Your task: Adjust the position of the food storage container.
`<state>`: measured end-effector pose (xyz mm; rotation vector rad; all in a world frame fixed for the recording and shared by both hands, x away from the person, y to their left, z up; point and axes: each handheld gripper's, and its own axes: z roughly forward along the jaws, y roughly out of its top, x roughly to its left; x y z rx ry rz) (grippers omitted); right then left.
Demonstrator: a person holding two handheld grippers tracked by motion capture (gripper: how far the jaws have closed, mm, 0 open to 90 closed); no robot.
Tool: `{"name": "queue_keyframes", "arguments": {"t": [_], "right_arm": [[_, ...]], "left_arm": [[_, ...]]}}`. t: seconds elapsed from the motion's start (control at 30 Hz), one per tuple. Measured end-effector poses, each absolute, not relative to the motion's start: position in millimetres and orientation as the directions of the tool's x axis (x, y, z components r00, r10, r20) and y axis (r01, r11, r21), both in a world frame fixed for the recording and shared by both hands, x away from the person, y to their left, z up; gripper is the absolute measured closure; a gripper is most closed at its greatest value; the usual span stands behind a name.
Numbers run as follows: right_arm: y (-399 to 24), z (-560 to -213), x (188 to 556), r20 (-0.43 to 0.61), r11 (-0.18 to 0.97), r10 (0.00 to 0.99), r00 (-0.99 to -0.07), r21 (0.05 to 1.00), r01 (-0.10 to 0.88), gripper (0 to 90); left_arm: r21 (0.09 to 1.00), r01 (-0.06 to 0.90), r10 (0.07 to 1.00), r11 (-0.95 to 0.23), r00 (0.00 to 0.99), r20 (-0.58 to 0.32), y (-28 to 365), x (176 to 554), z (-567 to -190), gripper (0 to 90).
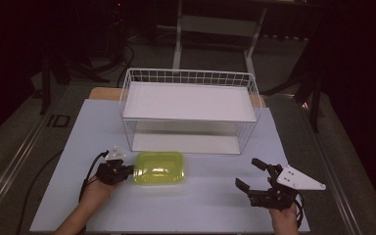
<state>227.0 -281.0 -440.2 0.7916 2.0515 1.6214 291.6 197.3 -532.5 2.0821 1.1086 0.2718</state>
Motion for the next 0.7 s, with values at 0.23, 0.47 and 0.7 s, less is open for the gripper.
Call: {"name": "queue_keyframes", "arguments": {"t": [0.23,0.47,0.7], "right_arm": [[-280,-440,228,0.040,0.157,0.653,-0.756,0.970,0.187,13.2],[-276,-441,228,0.039,0.167,0.645,-0.763,0.968,0.190,13.2],[-281,-442,230,0.046,0.160,0.653,-0.756,0.967,0.197,13.2]], "left_arm": [[0.703,0.639,0.796,-0.313,0.580,-0.173,214,275,-523,90.0],[0.696,0.644,0.797,-0.318,0.579,-0.172,209,282,-522,90.0],[0.682,0.651,0.776,-0.334,0.601,-0.193,193,292,-529,90.0]]}}
